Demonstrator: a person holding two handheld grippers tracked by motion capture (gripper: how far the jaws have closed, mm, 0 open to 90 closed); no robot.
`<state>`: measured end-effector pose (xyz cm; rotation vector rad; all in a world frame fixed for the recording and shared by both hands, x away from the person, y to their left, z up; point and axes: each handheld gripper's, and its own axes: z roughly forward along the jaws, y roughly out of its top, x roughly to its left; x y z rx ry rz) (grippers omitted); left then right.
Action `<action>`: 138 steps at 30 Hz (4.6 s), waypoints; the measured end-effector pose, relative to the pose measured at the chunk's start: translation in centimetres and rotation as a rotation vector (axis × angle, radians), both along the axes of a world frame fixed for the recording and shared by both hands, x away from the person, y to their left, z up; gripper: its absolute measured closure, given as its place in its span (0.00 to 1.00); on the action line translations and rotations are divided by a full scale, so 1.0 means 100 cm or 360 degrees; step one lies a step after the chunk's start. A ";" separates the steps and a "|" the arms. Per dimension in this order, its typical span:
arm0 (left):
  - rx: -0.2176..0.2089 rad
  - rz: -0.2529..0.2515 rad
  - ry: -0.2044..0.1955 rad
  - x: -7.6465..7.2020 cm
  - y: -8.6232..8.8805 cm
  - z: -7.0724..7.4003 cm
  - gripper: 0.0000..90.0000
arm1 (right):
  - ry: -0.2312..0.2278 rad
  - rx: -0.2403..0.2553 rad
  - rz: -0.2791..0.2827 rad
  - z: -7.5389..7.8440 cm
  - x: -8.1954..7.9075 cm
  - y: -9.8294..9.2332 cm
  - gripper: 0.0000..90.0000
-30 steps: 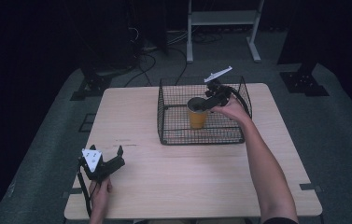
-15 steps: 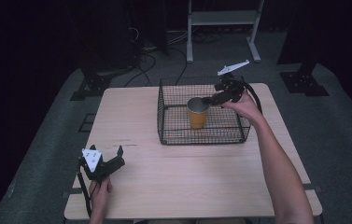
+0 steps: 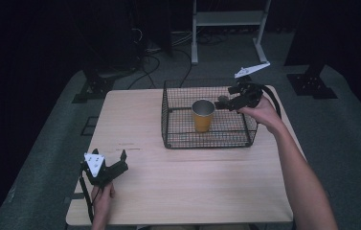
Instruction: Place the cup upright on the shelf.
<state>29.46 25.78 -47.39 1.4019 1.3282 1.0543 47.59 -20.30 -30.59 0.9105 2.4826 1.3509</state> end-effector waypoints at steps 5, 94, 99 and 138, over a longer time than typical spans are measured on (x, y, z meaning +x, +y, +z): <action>0.0003 -0.0001 -0.0002 0.000 -0.001 0.000 0.01 | -0.0009 0.0016 0.0002 0.003 -0.005 -0.007 0.00; 0.0021 -0.0019 0.0003 -0.001 -0.002 0.000 0.01 | 0.0059 0.0140 0.0086 -0.092 -0.120 -0.078 0.00; 0.0021 -0.0019 0.0003 -0.001 -0.002 0.000 0.01 | 0.0063 0.0147 0.0090 -0.097 -0.125 -0.078 0.00; 0.0035 -0.0023 -0.0003 -0.001 -0.003 0.000 0.01 | 0.0014 0.0409 -0.0118 -0.158 -0.185 -0.098 0.00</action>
